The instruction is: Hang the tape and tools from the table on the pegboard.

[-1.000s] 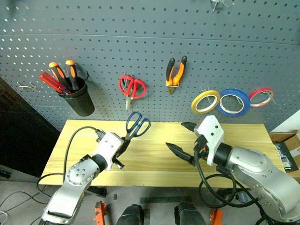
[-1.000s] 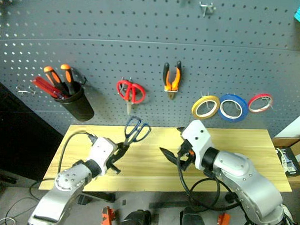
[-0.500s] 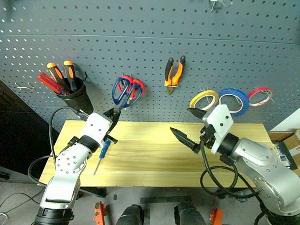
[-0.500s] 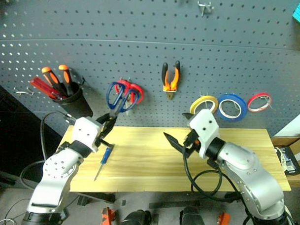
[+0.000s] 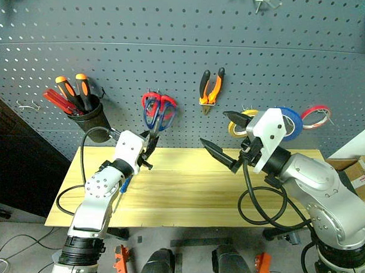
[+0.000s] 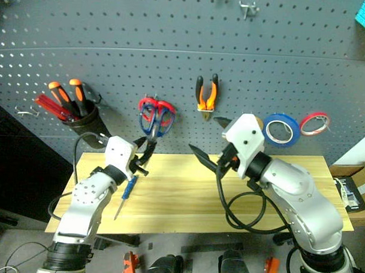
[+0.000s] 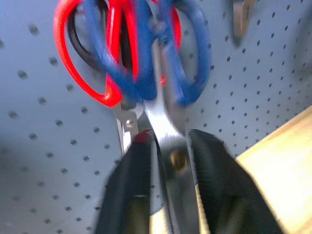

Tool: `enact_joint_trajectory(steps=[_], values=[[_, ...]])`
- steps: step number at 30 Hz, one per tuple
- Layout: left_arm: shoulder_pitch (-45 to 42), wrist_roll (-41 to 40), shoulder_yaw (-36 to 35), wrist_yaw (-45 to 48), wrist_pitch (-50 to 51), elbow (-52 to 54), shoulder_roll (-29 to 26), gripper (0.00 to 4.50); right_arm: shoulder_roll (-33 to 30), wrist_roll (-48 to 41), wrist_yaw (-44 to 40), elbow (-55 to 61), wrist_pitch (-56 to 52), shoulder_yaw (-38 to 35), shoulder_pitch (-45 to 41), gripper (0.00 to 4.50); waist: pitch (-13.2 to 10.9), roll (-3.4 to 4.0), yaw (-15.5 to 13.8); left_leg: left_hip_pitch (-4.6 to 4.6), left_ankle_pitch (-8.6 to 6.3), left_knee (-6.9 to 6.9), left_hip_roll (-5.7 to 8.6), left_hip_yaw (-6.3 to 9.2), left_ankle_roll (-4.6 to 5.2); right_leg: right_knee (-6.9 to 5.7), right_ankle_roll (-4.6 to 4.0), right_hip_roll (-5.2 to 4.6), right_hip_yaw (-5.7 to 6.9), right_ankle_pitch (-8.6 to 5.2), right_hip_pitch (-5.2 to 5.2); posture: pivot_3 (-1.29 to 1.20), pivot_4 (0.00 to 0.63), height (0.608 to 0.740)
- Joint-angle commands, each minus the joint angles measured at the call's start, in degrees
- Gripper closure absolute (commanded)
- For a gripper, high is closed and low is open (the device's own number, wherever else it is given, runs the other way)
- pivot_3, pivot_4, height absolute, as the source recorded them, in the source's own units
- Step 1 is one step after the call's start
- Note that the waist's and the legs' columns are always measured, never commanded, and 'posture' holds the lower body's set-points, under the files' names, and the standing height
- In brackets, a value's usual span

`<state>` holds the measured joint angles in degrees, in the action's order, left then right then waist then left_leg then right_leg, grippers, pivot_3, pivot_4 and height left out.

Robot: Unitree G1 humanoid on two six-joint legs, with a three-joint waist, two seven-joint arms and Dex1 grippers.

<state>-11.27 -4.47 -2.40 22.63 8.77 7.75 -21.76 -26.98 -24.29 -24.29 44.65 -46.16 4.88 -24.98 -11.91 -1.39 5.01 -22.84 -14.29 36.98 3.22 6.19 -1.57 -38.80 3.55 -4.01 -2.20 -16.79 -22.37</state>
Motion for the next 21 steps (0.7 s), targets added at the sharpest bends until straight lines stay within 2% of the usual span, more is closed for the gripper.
enact_joint_trajectory(steps=[1, 6, 8, 10, 13, 17, 21], values=[[2.84, -1.23, -0.54, -0.62, 4.78, 3.76, 0.38, 1.77, -0.09, -1.25, 0.50, 2.79, -1.26, 0.09, 1.19, 0.00, 0.00, 0.00, 0.11, 0.01, 0.00, 0.00, 0.00, 0.00, 0.00, 0.00, 0.00, 0.00, 0.00, 0.00, 0.01, -0.18, 0.205, 0.740], [6.83, -4.48, -2.75, -1.32, 15.41, 6.64, 0.80, 0.26, 3.03, -6.38, 3.56, 3.15, -8.56, -2.14, 5.05, 0.00, 0.00, 0.00, 0.12, 0.01, -0.01, -0.01, -0.04, 0.03, 0.01, -0.01, 0.00, 0.01, -0.02, 0.00, -0.01, -0.17, 0.202, 0.740], [7.18, -5.48, -3.62, -0.84, 19.97, 6.59, -0.21, 0.26, 4.61, -8.65, 5.46, 2.87, -13.91, -2.41, 5.95, 0.00, 0.00, 0.00, 0.07, 0.01, -0.01, 0.00, -0.04, 0.04, 0.01, -0.05, 0.00, 0.01, 0.00, 0.00, 0.00, -0.17, 0.201, 0.740], [5.48, -3.94, -5.03, -2.07, 28.04, 2.33, -3.49, 0.26, 7.30, -10.63, 8.43, 1.37, -23.26, -1.81, 7.70, 0.00, 0.00, -0.01, 0.03, 0.03, 0.00, 0.01, -0.03, 0.04, 0.01, -0.08, 0.00, 0.01, 0.00, 0.00, 0.01, -0.15, 0.199, 0.740], [2.84, -3.27, -5.71, -3.21, 34.76, -2.72, -6.30, 0.26, 11.47, -12.60, 11.26, 0.71, -32.02, -3.47, 7.59, 0.00, -0.02, 0.02, 0.14, 0.13, 0.01, 0.00, -0.05, 0.09, 0.01, -0.18, -0.01, 0.11, 0.00, 0.00, 0.04, -0.13, 0.198, 0.740], [0.95, -2.66, -4.13, -2.89, 38.47, -6.92, -7.99, 0.26, 13.90, -13.37, 11.95, 0.09, -38.06, -4.37, 5.25, 0.00, -0.01, 0.01, 0.00, 0.12, 0.00, 0.00, 0.06, 0.08, 0.01, -0.15, 0.00, 0.06, -0.04, 0.00, 0.02, -0.13, 0.199, 0.740], [0.29, -1.99, -2.51, -2.23, 39.16, -10.77, -8.45, 0.26, 14.30, -12.74, 12.28, -1.33, -39.49, -2.38, 2.59, 0.00, -0.01, 0.02, -0.04, 0.09, 0.00, -0.04, 0.06, 0.10, 0.01, -0.10, 0.00, 0.01, -0.04, 0.00, -0.06, -0.13, 0.204, 0.740]])
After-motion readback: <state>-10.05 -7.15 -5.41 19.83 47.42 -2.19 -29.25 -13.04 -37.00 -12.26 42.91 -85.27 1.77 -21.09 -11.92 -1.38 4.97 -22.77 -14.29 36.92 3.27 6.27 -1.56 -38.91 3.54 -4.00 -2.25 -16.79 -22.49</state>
